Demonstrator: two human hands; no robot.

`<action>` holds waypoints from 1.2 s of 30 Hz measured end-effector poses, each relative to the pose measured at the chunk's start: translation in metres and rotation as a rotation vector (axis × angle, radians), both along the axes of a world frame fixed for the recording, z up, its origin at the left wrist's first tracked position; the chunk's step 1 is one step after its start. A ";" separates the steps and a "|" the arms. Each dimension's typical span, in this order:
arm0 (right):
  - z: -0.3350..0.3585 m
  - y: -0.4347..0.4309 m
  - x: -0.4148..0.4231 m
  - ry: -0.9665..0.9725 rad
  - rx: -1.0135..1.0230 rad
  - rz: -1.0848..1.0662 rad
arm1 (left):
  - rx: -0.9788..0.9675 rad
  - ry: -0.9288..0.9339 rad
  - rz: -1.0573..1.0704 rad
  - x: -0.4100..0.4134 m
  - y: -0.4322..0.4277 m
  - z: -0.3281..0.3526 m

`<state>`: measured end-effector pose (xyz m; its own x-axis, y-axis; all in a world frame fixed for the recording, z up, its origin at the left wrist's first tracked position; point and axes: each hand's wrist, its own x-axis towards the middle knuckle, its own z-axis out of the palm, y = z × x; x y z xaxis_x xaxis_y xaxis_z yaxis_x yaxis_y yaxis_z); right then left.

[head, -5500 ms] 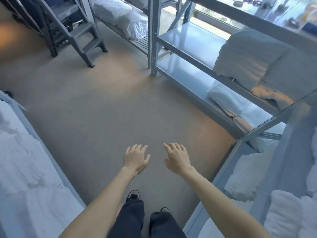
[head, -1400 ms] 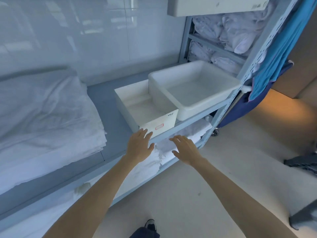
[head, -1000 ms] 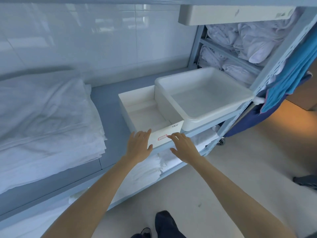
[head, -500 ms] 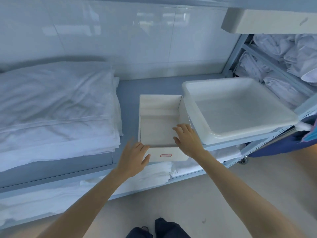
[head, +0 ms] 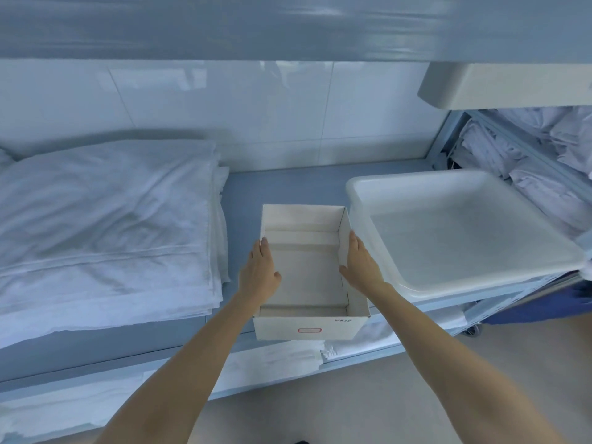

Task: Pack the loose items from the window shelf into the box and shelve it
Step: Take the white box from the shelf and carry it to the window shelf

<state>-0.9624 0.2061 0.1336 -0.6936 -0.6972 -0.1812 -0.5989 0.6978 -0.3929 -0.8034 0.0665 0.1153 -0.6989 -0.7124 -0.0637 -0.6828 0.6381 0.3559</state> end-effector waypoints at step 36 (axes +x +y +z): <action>-0.012 0.100 0.165 -0.050 -0.103 -0.605 | -0.081 -0.084 -0.172 0.106 0.027 0.019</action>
